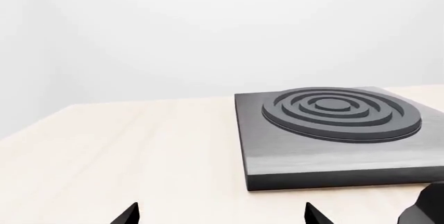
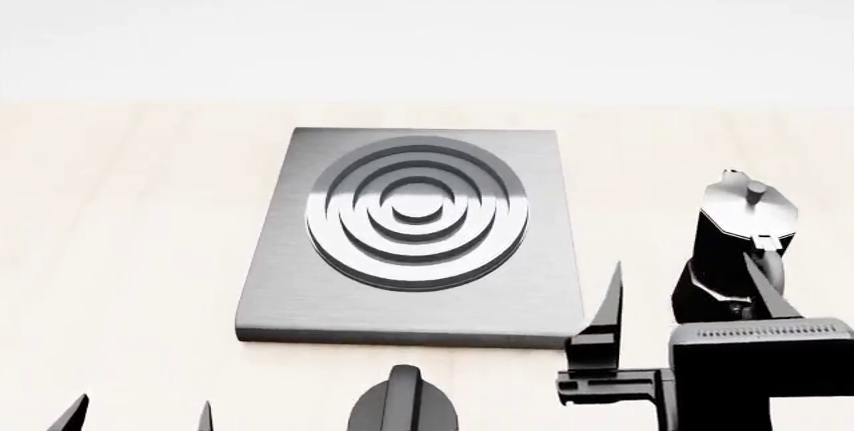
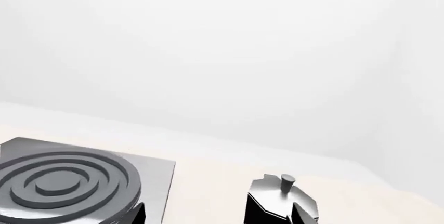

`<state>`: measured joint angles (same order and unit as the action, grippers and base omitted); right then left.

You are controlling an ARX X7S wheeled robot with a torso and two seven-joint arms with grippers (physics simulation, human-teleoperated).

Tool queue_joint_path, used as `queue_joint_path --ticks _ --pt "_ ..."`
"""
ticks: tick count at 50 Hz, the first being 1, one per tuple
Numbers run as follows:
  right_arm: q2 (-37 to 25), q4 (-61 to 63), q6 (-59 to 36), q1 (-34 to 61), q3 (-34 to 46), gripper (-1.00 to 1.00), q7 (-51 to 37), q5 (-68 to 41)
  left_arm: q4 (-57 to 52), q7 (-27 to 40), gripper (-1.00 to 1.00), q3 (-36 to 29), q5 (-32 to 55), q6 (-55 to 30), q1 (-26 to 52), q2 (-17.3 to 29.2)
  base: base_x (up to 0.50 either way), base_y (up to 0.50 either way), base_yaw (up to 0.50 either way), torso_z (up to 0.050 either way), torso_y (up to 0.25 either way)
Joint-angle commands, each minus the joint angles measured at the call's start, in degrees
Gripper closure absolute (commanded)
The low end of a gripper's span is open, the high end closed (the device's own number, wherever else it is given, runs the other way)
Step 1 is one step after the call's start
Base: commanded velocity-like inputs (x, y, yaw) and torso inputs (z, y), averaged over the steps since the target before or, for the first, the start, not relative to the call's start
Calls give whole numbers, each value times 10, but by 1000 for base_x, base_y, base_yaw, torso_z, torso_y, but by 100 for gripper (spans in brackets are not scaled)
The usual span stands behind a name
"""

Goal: Put the moka pot on the stove.

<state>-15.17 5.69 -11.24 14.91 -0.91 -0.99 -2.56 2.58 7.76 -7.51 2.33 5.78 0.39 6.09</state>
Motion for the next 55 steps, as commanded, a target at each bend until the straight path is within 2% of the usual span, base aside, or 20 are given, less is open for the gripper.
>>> queue_joint_path --ticks 1,6,11,34,42,43,55 --pt "-13 3 -19 11 -11 -100 2 0 5 -11 -100 -10 8 9 3 8 0 0 0 0 0" --pt "-14 -1 -27 21 -24 -100 14 -27 2 -8 -100 -12 11 7 3 11 0 0 0 0 0" --pt "-16 -58 -23 56 -36 -100 48 -69 2 -6 -100 -15 13 7 2 13 0 0 0 0 0" --pt "-37 -194 -24 124 -77 -100 68 -114 3 6 -100 -24 22 6 6 21 0 0 0 0 0" --pt "-39 -259 -8 140 -88 -100 86 -129 0 9 -100 -28 24 5 6 24 0 0 0 0 0" --pt "-47 -325 7 150 -106 -100 95 -138 -3 10 -100 -28 23 6 3 25 0 0 0 0 0" --pt "-47 -346 17 155 -101 -100 99 -135 -1 14 -100 -33 28 8 4 29 0 0 0 0 0"
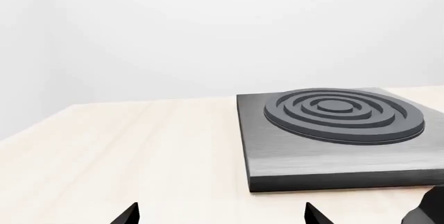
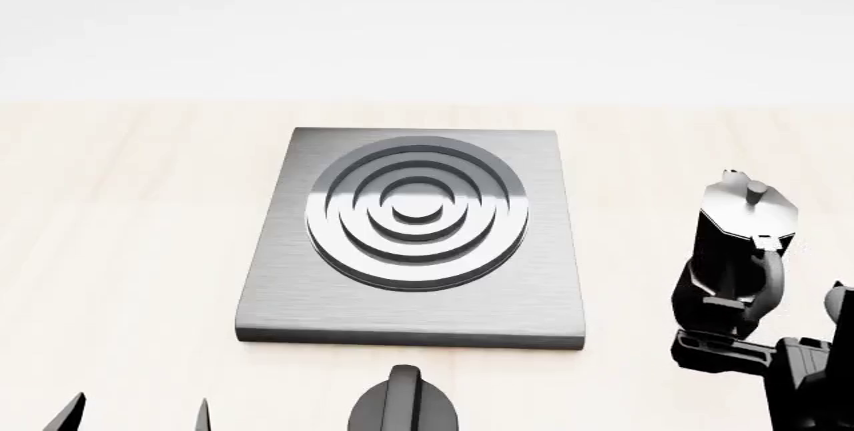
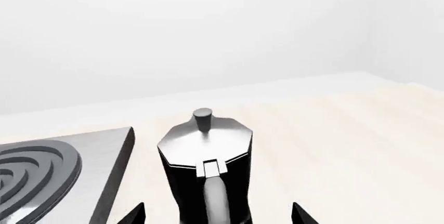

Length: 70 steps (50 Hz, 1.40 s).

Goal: Put the moka pot on the stove.

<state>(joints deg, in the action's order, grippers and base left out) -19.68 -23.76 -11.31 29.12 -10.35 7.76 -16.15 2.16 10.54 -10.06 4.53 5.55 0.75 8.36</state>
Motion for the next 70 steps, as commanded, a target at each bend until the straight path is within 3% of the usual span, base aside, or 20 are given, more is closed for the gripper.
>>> queue_joint_path --ticks 1,43,44,58,70 --pt "-2 -55 17 15 -5 -100 12 1 2 -13 -100 -7 6 10 1 6 0 0 0 0 0" --pt "-4 -165 50 80 32 -100 21 32 -6 2 -100 -21 18 5 3 19 0 0 0 0 0" --pt "-3 -167 51 81 31 100 22 31 -4 2 -100 -21 17 7 2 19 0 0 0 0 0" --pt "-1 -182 60 80 39 100 26 36 -8 7 -100 -25 21 6 1 24 0 0 0 0 0" --pt "17 -222 156 136 103 100 -6 119 -10 11 -100 -30 22 5 2 26 1 0 0 0 0"
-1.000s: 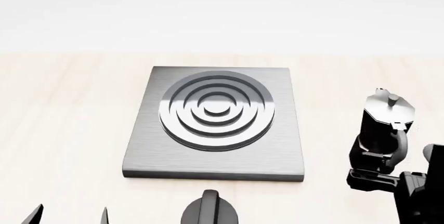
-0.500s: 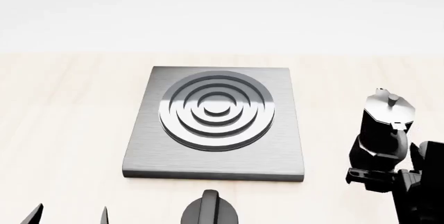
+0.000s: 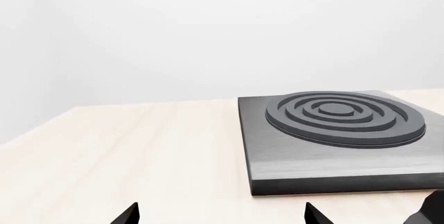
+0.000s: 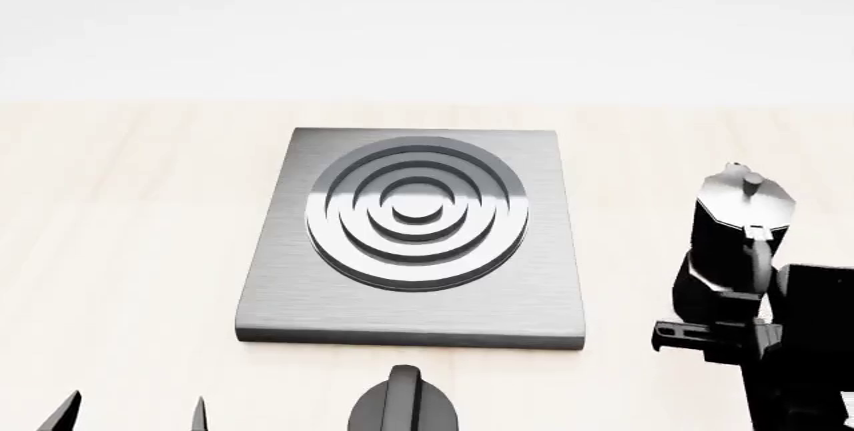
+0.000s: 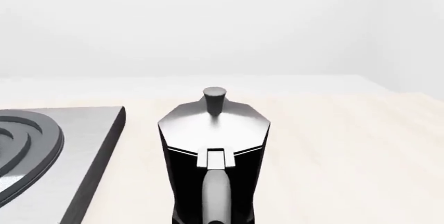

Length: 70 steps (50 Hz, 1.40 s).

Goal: Put the moka pot on the stove.

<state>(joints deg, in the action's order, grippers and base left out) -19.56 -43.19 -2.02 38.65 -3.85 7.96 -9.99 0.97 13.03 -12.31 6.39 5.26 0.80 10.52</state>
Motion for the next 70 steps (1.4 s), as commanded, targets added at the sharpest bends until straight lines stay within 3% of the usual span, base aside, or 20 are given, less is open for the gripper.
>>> queue_joint_path --ticks 1,17,45,62,70 --pt "18 -25 60 45 40 100 -8 59 4 -14 -100 -8 3 9 2 4 0 0 0 0 0" --pt "45 -99 95 121 73 100 2 79 2 -9 -100 -13 7 3 6 7 0 0 0 0 0" --pt "106 -97 62 227 111 100 33 81 -5 1 -100 -19 12 6 2 13 0 0 0 0 1" --pt "170 -312 185 322 138 100 61 84 -6 8 -100 -21 15 5 4 17 0 0 0 0 1" --pt "191 -317 184 326 136 100 79 70 -5 9 -100 -23 17 7 4 19 0 0 0 0 1"
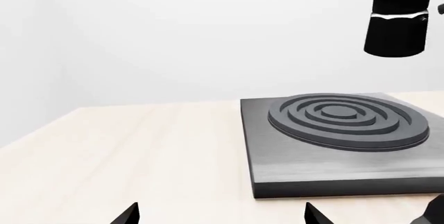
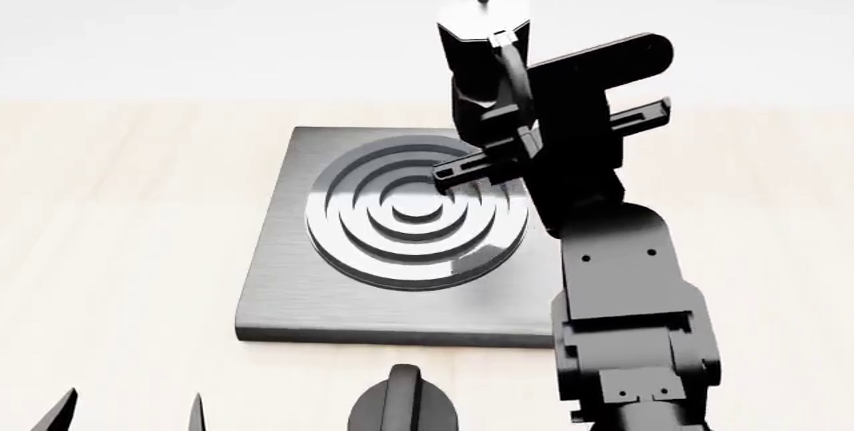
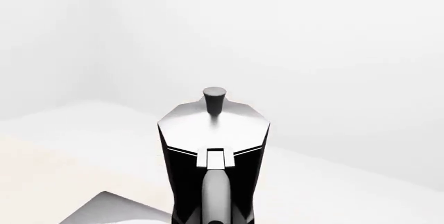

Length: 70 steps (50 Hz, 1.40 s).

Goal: Put the moka pot on the stove.

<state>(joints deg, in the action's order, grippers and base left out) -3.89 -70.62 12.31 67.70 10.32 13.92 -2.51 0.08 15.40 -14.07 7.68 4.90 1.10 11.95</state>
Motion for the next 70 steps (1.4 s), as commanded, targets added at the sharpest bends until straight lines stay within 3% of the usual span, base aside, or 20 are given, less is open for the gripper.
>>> queue_joint_path --ticks 1,11,15,37,52,70 --pt "36 -43 40 35 -3 100 19 -7 3 -15 -100 -5 5 10 1 5 0 0 0 0 0" --pt "38 -43 8 49 97 100 33 -156 0 -12 -100 -7 8 10 0 8 0 0 0 0 1" --pt "38 -43 -4 51 103 100 39 -202 -1 -11 -100 -8 9 10 0 9 0 0 0 0 3" --pt "39 -44 -45 27 39 100 29 -172 -2 -5 -100 -14 15 8 2 14 0 0 0 0 1" --pt "39 -44 -51 17 117 100 8 -221 -7 -2 -100 -16 20 9 -2 19 0 0 0 1 1" --pt "39 -44 -58 7 145 100 -1 -241 -3 0 -100 -19 24 11 3 22 0 0 0 0 1"
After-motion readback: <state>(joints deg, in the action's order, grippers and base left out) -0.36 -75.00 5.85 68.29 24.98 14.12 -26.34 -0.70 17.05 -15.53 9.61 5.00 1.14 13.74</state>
